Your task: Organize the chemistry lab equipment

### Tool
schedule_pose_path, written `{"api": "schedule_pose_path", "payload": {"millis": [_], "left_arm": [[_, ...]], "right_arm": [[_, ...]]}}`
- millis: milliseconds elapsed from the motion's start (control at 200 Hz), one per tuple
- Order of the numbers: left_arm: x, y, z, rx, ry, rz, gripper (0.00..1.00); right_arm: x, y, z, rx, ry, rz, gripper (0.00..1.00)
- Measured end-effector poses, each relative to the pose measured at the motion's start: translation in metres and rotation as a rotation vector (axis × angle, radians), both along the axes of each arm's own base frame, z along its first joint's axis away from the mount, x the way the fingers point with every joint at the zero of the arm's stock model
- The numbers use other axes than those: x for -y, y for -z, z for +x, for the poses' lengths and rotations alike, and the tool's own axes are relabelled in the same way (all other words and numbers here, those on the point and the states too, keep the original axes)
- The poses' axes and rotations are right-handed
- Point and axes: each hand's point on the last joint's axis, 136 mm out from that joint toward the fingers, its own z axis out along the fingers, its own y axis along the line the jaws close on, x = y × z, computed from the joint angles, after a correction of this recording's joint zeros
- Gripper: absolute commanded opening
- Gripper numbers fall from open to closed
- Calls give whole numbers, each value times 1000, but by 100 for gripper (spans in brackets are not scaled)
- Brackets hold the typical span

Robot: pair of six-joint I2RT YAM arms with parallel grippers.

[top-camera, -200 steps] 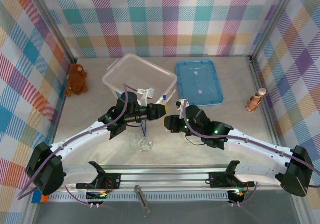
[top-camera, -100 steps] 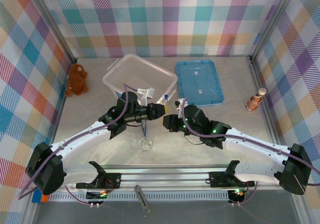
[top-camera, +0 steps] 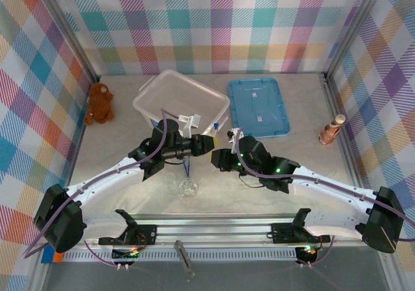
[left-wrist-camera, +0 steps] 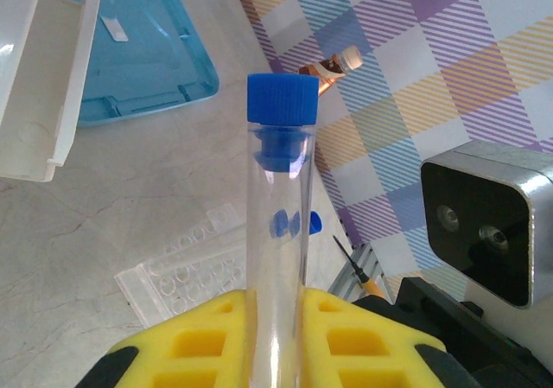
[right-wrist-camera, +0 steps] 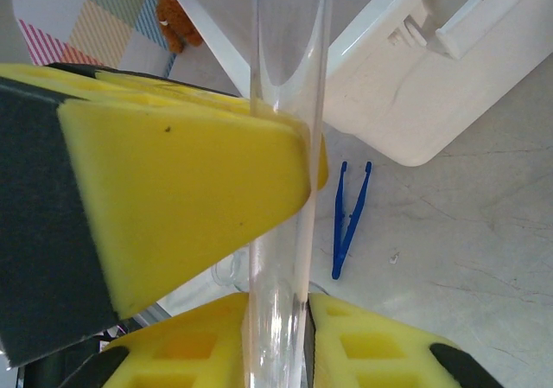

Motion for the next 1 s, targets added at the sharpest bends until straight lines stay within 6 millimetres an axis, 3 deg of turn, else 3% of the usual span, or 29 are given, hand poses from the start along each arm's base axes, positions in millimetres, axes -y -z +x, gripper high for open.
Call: {"api": "schedule_pose_path", "payload": {"millis": [100, 370, 610, 805, 1000], "left_arm": [[1, 0, -2, -2, 10, -2, 15], [4, -8, -2, 23, 24, -5, 15], [2, 0, -5, 21, 38, 28, 15], [0, 8, -7, 26, 50, 71, 15], [-1, 10, -8, 45, 63, 94, 15]], "right_arm": [[0, 0, 0, 2, -3, -1, 36], [3, -2, 0, 12, -2, -4, 39], [14, -7, -3, 24, 2, -23, 49], [36, -39, -5, 81, 26, -47, 50], [70, -75, 19, 89, 112, -67, 49]]}}
